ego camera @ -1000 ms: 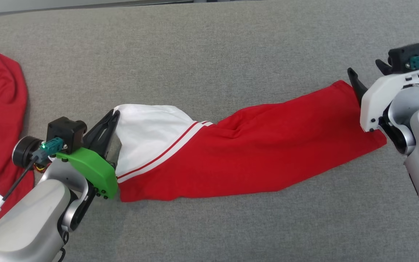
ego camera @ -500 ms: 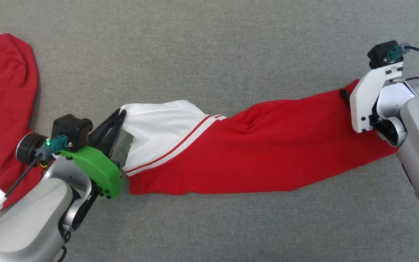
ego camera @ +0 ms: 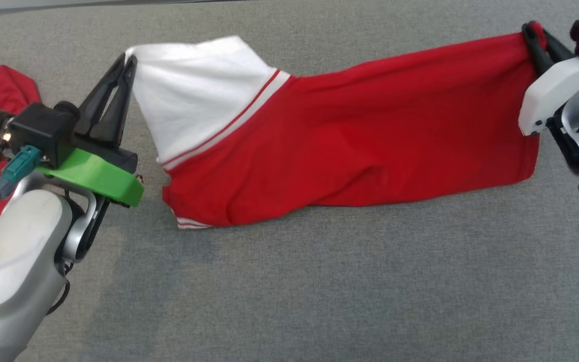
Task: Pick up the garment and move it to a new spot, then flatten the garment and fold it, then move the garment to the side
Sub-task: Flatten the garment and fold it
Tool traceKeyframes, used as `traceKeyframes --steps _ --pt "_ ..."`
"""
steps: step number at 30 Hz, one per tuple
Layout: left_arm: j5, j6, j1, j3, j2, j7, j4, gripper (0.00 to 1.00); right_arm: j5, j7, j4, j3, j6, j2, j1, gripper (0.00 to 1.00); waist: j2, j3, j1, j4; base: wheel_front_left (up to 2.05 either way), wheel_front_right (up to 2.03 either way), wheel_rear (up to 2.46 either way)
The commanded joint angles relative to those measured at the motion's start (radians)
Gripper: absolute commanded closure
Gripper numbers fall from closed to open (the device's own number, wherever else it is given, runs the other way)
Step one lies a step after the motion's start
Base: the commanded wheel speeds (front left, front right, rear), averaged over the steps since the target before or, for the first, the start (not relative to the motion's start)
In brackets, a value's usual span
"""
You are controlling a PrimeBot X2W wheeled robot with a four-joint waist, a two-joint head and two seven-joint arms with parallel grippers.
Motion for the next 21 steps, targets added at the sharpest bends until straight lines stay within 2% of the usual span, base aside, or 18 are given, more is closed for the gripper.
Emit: traceKeyframes --steps 1,5,9,14,18,21 --pt "0.026 0.012 -0.013 0.016 -0.003 -0.013 -0.016 1.00 -0.011 -0.055 -0.008 -0.031 -0.002 -0.009 -0.005 1.00 0.0000 -0.013 0.0000 -0.010 0.00 0.00 0.00" --pt "0.057 0.028 0.030 0.062 -0.011 -0.022 -0.078 1.00 -0.017 -0.165 -0.050 -0.085 -0.002 0.001 0.063 1.00 0.0000 -0.029 0.0000 -0.029 0.00 0.00 0.00" --pt "0.113 0.023 0.086 0.149 -0.011 -0.024 -0.164 1.00 -0.027 -0.218 -0.126 -0.122 -0.002 -0.007 0.108 1.00 0.0000 -0.057 0.0000 -0.046 0.00 0.00 0.00" --pt "0.163 -0.011 0.118 0.234 0.010 -0.024 -0.237 1.00 -0.023 -0.232 -0.239 -0.163 -0.002 0.004 0.143 1.00 0.0000 -0.132 0.0000 -0.065 0.00 0.00 0.00" --pt "0.187 -0.033 0.068 0.260 0.046 -0.021 -0.272 1.00 0.011 -0.210 -0.337 -0.164 -0.002 -0.006 0.131 1.00 0.0000 -0.204 0.0000 -0.075 0.00 0.00 0.00" --pt "0.200 -0.032 0.011 0.278 0.073 0.011 -0.312 1.00 0.049 -0.169 -0.418 -0.163 -0.002 -0.031 0.110 1.00 0.0000 -0.252 0.0000 -0.079 0.00 0.00 0.00"
